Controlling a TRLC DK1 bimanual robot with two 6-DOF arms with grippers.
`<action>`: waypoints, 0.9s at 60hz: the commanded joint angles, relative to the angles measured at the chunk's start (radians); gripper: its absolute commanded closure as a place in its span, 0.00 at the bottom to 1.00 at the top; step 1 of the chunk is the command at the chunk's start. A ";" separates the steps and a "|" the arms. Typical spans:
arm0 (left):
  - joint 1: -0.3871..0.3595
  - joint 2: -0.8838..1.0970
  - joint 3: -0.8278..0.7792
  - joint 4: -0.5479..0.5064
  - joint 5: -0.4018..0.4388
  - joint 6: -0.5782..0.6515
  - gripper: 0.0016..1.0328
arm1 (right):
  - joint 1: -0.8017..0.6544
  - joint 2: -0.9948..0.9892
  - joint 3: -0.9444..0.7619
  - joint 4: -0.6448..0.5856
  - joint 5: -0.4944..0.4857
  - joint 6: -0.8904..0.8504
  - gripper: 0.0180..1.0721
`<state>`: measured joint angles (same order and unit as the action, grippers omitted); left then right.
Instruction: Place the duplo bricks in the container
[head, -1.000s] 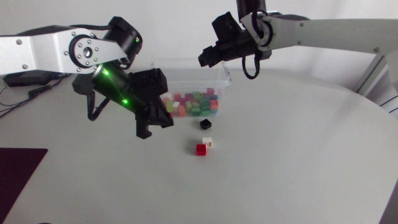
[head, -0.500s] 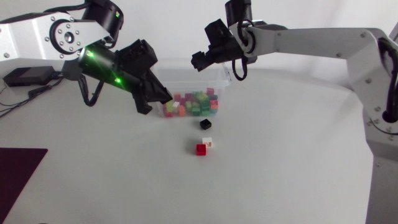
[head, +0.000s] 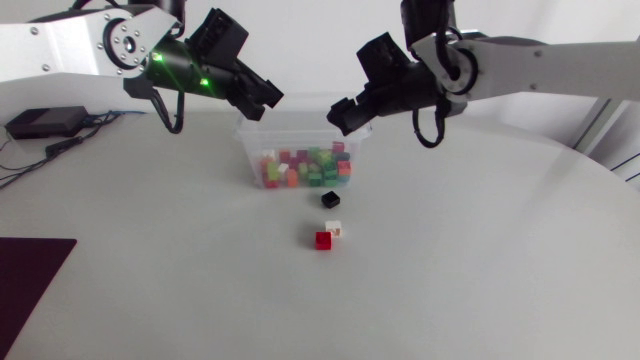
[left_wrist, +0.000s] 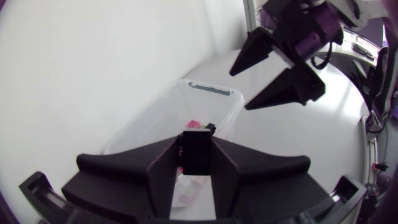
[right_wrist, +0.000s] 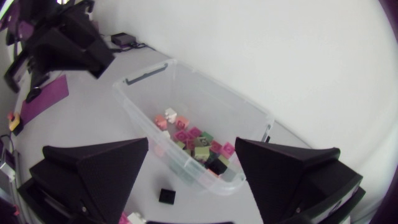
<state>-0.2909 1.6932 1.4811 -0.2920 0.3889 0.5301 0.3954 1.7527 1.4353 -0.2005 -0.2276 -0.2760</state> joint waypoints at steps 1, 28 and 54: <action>0.010 0.059 0.048 0.054 0.011 -0.067 0.84 | -0.007 -0.052 -0.093 -0.020 0.005 -0.023 0.04; -0.007 0.267 0.186 0.205 -0.021 -0.179 0.83 | 0.010 -0.091 -0.346 -0.054 0.013 -0.101 0.05; -0.039 0.425 0.312 0.263 -0.176 -0.228 0.22 | 0.043 0.067 -0.273 -0.143 0.020 -0.305 0.05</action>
<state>-0.3214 2.0888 1.7573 -0.0463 0.2344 0.3321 0.4370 1.7702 1.1278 -0.3176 -0.1909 -0.4908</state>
